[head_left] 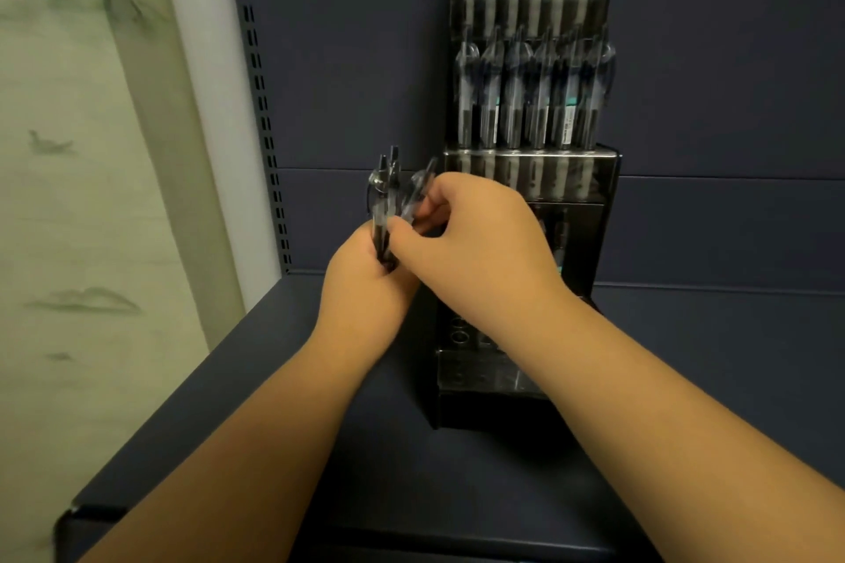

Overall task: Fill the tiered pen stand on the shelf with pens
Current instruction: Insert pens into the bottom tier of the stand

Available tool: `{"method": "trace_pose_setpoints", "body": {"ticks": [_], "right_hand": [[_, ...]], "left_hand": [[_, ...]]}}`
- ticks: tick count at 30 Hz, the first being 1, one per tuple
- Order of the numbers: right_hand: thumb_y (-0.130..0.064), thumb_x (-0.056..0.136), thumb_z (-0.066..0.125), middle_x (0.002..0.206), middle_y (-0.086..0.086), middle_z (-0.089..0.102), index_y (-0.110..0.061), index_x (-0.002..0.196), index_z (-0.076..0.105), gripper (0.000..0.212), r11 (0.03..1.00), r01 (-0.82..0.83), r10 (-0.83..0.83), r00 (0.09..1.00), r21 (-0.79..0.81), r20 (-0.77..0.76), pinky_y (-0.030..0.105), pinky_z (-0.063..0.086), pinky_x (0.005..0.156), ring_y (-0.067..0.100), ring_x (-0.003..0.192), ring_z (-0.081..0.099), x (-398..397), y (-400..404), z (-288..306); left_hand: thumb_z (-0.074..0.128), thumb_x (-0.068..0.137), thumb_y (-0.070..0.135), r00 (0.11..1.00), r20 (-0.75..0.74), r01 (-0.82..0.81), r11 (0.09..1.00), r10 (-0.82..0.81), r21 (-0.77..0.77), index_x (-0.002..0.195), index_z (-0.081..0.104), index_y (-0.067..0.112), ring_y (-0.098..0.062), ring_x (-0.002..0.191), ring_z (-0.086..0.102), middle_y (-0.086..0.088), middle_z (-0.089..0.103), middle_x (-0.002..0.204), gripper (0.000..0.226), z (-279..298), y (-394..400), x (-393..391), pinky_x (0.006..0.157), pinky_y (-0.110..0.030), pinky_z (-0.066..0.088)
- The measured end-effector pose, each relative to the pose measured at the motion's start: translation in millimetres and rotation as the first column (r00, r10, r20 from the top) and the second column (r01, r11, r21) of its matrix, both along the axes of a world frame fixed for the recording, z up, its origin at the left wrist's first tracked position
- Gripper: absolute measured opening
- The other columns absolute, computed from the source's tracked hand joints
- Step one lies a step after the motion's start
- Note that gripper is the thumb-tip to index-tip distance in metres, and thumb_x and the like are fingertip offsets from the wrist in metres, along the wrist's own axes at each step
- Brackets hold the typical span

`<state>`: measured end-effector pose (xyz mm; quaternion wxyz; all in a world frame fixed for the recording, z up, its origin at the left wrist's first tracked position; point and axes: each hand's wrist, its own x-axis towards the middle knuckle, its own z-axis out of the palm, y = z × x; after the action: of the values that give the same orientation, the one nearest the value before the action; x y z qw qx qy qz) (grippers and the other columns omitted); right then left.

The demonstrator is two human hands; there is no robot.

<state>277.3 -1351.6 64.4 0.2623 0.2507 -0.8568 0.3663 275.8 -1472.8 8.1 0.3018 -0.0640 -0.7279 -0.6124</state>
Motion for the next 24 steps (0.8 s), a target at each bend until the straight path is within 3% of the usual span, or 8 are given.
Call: {"method": "trace_pose_setpoints", "body": {"ticks": [2, 6, 9, 11, 13, 16, 20, 24], "right_hand": [[-0.041, 0.087, 0.071, 0.073, -0.014, 0.066, -0.028, 0.080, 0.063, 0.017, 0.999, -0.015, 0.015, 1.000, -0.030, 0.025, 0.022, 0.052, 0.064, 0.000, 0.072, 0.060, 0, 0, -1], [-0.042, 0.090, 0.069, 0.078, -0.013, 0.068, -0.029, 0.080, 0.067, 0.017, 0.996, -0.046, 0.046, 0.999, -0.076, -0.003, 0.024, 0.052, 0.065, 0.002, 0.068, 0.060, 3, 2, 3], [-0.040, 0.093, 0.066, 0.075, -0.011, 0.068, -0.028, 0.078, 0.066, 0.019, 0.980, -0.076, 0.065, 0.996, -0.183, -0.068, 0.033, 0.058, 0.067, 0.004, 0.069, 0.065, 9, 10, 15], [-0.035, 0.095, 0.064, 0.073, -0.009, 0.068, -0.027, 0.078, 0.065, 0.019, 0.959, -0.091, 0.068, 0.993, -0.267, -0.094, 0.036, 0.059, 0.067, 0.006, 0.068, 0.068, 12, 15, 28], [-0.035, 0.096, 0.063, 0.075, -0.007, 0.070, -0.024, 0.081, 0.068, 0.019, 0.970, -0.066, 0.046, 0.995, -0.235, -0.087, 0.037, 0.059, 0.071, 0.008, 0.067, 0.069, 11, 21, 40], [-0.040, 0.096, 0.064, 0.076, -0.004, 0.074, -0.022, 0.083, 0.071, 0.024, 0.974, -0.053, 0.040, 0.997, -0.219, -0.063, 0.038, 0.060, 0.073, 0.009, 0.065, 0.070, 12, 32, 44], [-0.040, 0.094, 0.070, 0.074, -0.006, 0.074, -0.026, 0.084, 0.072, 0.017, 0.931, -0.085, 0.060, 0.995, -0.354, -0.081, 0.022, 0.054, 0.054, 0.006, 0.063, 0.071, 17, 67, 44], [-0.039, 0.094, 0.071, 0.076, -0.001, 0.074, -0.029, 0.081, 0.071, 0.016, 0.898, -0.032, -0.032, 0.990, -0.440, -0.137, 0.020, 0.047, 0.053, 0.006, 0.059, 0.070, 14, 110, 44]], "left_hand": [[0.066, 0.080, 0.029, 1.000, -0.028, -0.001, 0.999, 0.000, -0.033, 0.093, 0.066, 0.031, -0.016, 0.095, 0.070, 0.009, 0.072, 0.086, 0.014, 1, 1, 0, 0.079, -0.030, 0.056], [0.066, 0.090, 0.016, 0.997, -0.076, -0.032, 0.999, 0.030, -0.033, 0.096, 0.065, 0.038, -0.002, 0.086, 0.070, 0.015, 0.074, 0.089, 0.023, 3, 2, 1, 0.075, -0.029, 0.054], [0.065, 0.094, 0.023, 0.998, -0.048, -0.030, 0.998, 0.028, -0.050, 0.100, 0.066, 0.034, -0.011, 0.089, 0.070, 0.007, 0.074, 0.092, 0.013, 1, -2, -2, 0.079, -0.040, 0.056], [0.063, 0.096, 0.031, 0.997, -0.052, -0.056, 0.996, 0.053, -0.070, 0.104, 0.065, 0.035, -0.007, 0.091, 0.067, 0.014, 0.072, 0.095, 0.009, -1, -4, -5, 0.082, -0.037, 0.053], [0.062, 0.096, 0.034, 0.997, -0.028, -0.071, 0.997, 0.070, -0.032, 0.089, 0.061, 0.043, -0.004, 0.076, 0.062, 0.022, 0.066, 0.078, 0.012, -3, -3, -6, 0.074, -0.033, 0.047], [0.062, 0.096, 0.037, 0.999, 0.025, -0.028, 0.999, 0.027, 0.023, 0.071, 0.055, 0.047, -0.008, 0.059, 0.048, 0.018, 0.052, 0.060, 0.028, -5, -3, -6, 0.062, -0.036, 0.041], [0.060, 0.099, 0.034, 0.996, 0.084, 0.026, 0.991, -0.037, 0.133, 0.078, 0.047, 0.030, -0.010, 0.048, 0.035, 0.010, 0.040, 0.055, 0.025, -5, -4, -5, 0.046, -0.029, 0.033], [0.053, 0.103, 0.030, 0.994, 0.096, 0.040, 0.989, -0.054, 0.142, 0.089, 0.045, 0.021, -0.007, 0.049, 0.035, 0.008, 0.042, 0.061, 0.017, -5, -1, -6, 0.043, -0.024, 0.030]]}}
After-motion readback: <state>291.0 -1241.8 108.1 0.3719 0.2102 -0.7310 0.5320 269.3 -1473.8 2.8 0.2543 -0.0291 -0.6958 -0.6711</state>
